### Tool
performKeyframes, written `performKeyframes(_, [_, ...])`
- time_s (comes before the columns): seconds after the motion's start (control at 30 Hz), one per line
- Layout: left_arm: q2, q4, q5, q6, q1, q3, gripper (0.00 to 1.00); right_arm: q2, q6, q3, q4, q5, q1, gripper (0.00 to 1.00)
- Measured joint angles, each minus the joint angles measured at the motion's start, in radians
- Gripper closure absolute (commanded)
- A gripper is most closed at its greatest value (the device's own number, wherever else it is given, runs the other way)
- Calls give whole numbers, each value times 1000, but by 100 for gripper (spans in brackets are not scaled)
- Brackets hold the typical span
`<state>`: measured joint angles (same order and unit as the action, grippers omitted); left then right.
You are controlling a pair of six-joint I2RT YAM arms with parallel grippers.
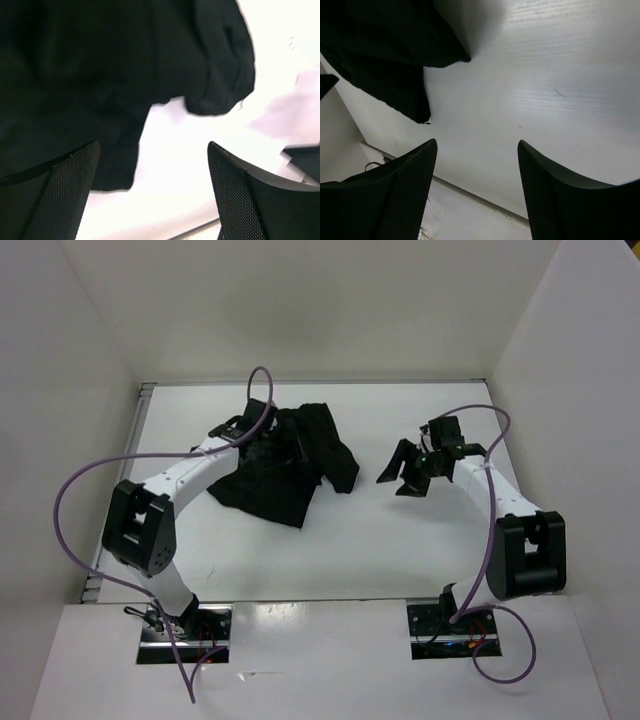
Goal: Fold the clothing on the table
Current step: Move the skirt to the center of the board, then flatten the skirt out
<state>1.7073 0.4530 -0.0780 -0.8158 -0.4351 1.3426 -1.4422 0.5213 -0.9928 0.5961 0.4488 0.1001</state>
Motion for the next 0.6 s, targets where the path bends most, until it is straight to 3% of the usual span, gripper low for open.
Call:
performKeyframes(0.27, [-147, -21, 2, -56, -27, -268, 23, -137, -10, -164, -1, -54, 66, 29])
performKeyframes(0.4, [-145, -3, -10, -82, -47, -364, 25, -179, -14, -198, 0, -64, 113, 29])
performKeyframes(0.6, [-98, -17, -7, -102, -53, -369, 25, -192, -14, -201, 2, -70, 127, 29])
